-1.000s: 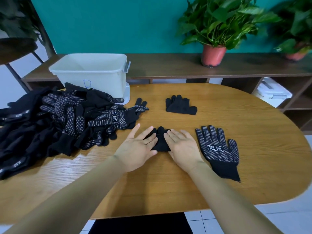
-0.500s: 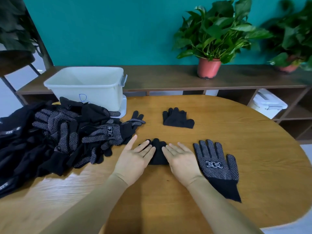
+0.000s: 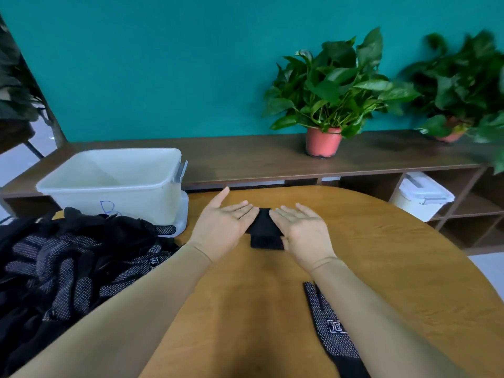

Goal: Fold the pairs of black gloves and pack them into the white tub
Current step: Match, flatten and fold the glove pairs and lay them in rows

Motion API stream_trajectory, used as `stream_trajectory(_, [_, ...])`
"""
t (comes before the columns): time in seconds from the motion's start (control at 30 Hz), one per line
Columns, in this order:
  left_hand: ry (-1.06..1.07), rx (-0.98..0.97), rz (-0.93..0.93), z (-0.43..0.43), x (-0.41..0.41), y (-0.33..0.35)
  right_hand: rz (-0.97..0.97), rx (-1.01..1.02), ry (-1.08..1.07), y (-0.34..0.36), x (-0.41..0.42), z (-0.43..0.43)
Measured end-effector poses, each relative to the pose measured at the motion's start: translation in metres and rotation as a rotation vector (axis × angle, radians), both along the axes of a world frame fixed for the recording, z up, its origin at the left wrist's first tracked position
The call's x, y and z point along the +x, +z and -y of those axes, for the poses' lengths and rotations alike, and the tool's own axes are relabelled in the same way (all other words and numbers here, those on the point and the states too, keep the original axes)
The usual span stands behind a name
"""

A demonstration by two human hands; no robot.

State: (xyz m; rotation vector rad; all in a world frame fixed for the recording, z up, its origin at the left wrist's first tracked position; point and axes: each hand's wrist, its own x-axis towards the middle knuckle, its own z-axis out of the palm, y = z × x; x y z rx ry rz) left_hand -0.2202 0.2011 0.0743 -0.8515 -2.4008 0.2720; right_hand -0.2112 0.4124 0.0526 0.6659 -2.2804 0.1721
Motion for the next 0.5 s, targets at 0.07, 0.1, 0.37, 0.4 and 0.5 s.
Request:
stream_trajectory(0.07, [0.038, -0.049, 0.043, -0.012, -0.016, 0.007, 0.005, 0.004, -0.026, 0.003, -0.017, -0.008])
stream_trajectory(0.1, [0.066, -0.095, 0.085, -0.017, -0.024, 0.008, 0.006, 0.003, -0.038, 0.003, -0.026, -0.012])
stream_trajectory(0.37, [0.092, -0.115, 0.166, -0.049, -0.092, -0.012, 0.041, 0.009, -0.093, -0.018, -0.082, -0.041])
stream_trajectory(0.4, [0.078, -0.111, 0.154, -0.051, -0.098, -0.021, 0.045, 0.012, -0.098, -0.024, -0.087, -0.044])
stream_trajectory(0.5, [-0.036, -0.056, 0.024, -0.051, -0.109, -0.051, 0.025, 0.02, -0.1, -0.044, -0.096, -0.051])
